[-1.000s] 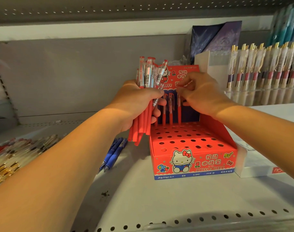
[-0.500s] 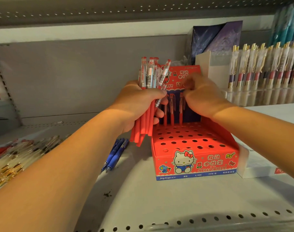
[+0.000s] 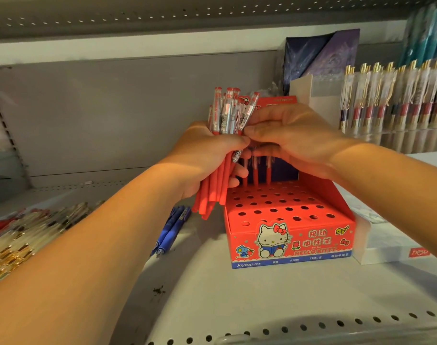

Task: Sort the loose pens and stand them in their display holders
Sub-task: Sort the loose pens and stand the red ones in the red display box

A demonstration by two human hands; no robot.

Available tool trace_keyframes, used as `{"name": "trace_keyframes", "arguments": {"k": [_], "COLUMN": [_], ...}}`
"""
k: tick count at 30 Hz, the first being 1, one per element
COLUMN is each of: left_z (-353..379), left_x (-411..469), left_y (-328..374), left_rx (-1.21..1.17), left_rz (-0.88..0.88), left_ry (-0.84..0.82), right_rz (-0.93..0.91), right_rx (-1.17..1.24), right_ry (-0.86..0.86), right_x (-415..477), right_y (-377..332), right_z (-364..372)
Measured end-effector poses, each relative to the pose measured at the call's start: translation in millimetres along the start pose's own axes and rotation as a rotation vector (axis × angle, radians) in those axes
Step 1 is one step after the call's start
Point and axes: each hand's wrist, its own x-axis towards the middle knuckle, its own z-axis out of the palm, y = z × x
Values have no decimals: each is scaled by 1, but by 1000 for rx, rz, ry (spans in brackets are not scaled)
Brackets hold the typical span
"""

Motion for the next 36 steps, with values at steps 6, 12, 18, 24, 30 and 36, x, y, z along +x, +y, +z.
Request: {"name": "trace_keyframes", "arguments": {"k": [6, 12, 18, 24, 30, 36], "left_z": [1, -4, -8, -4, -2, -1], "left_x": [-1, 3, 11, 8, 7, 5], "left_y": [2, -2, -7, -7, -7, -7], "left_rx": [-61, -5, 242, 182, 176, 195], "left_rz": [-18, -31, 105, 75, 53, 48], "left_ry": [-13, 93, 268, 227, 196, 167], "right_rz": [-29, -88, -205, -350, -449, -442], "right_rx": [98, -2, -301, -744, -986, -1039], "right_ry": [31, 209, 340, 427, 467, 408], "right_x": [-2, 2, 5, 6, 6, 4], "right_y": [-3, -8, -16, -12, -8, -5], "right_z": [1, -4, -18, -29, -30, -28]}}
